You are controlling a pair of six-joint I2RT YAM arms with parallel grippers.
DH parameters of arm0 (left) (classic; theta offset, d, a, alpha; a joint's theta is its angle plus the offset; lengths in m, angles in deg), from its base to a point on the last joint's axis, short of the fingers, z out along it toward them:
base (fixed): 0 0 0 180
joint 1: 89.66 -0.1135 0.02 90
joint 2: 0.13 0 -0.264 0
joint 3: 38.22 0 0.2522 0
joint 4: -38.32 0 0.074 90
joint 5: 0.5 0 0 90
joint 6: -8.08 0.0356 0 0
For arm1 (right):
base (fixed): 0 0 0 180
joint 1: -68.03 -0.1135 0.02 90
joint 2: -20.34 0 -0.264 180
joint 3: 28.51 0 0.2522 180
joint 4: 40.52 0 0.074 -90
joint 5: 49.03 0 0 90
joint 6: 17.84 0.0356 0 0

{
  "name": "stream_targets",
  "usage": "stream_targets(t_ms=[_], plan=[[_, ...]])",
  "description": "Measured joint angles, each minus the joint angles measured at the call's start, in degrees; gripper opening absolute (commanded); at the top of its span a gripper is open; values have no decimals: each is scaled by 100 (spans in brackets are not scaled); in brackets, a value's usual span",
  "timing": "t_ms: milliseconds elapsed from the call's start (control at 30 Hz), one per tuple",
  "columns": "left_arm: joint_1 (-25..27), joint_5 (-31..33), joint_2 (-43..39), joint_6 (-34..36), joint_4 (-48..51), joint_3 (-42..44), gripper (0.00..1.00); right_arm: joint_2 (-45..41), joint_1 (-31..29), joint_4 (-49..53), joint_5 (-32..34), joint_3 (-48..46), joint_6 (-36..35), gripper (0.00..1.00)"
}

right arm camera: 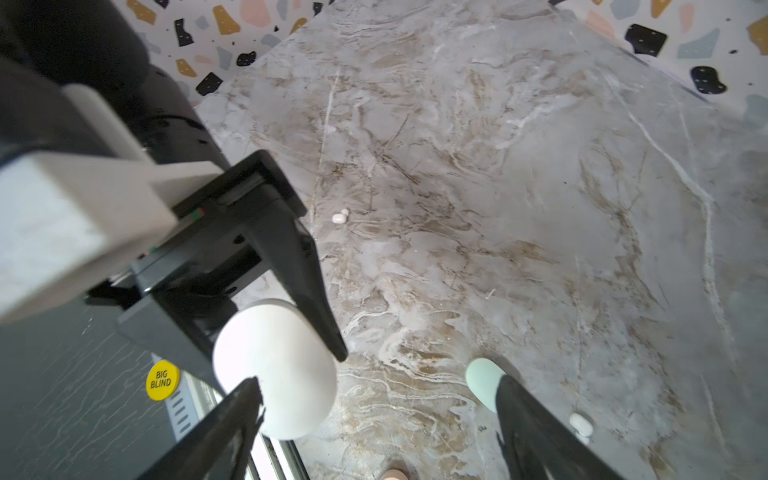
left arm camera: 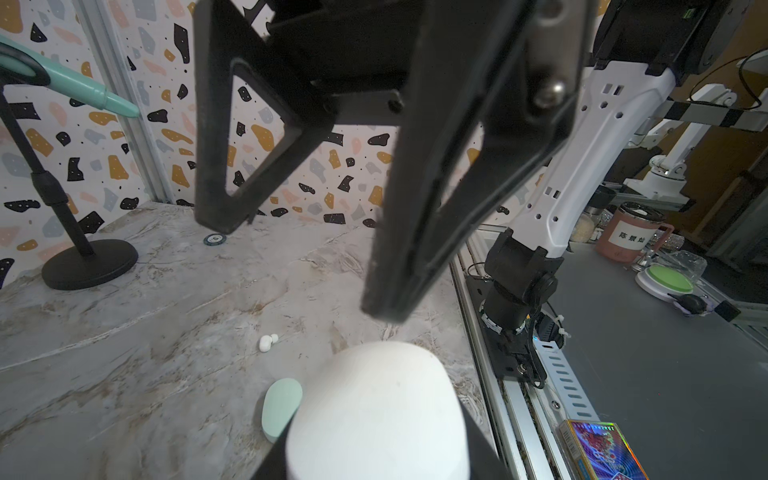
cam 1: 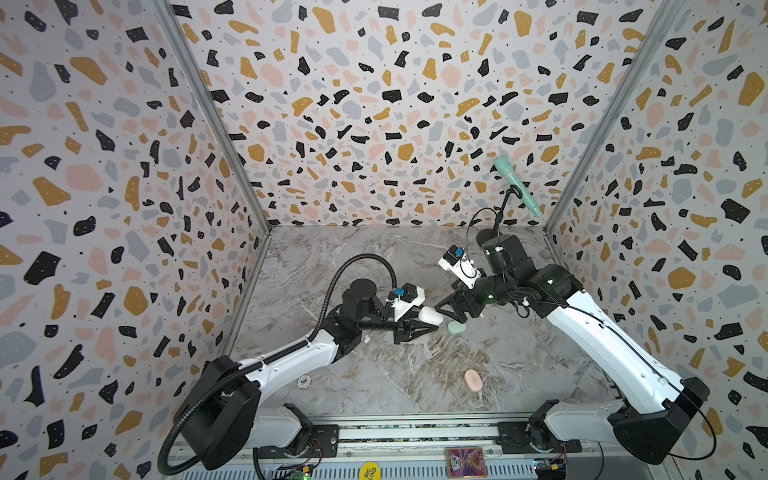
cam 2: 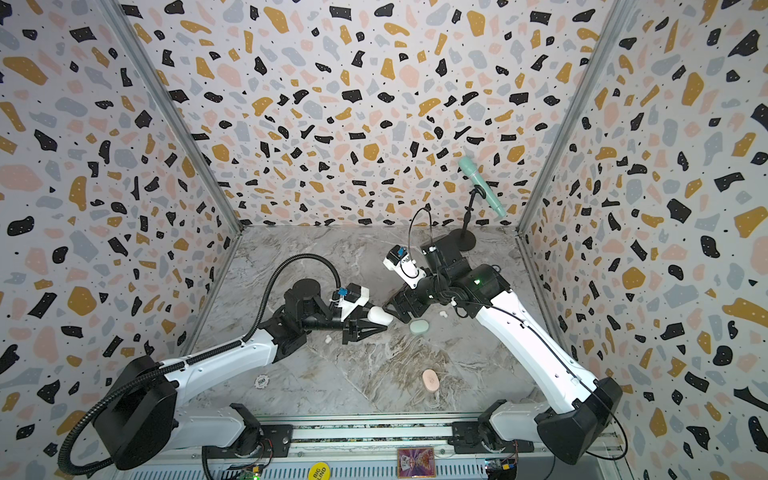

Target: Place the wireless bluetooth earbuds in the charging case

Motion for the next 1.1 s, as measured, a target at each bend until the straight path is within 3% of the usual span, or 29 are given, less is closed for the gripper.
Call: stream_targets(t_ms=[267,633,1100], plan=[[0,0,0,48,37,-24,36,-31,-337,20,-118,-120,-74,89],[0,2,-2,83,92,-24,36,-22,-354,15,404,-175,-83,89],[0,7,-46,138,334,-98,35,-7,-435,-2,413,-205,-212,89]])
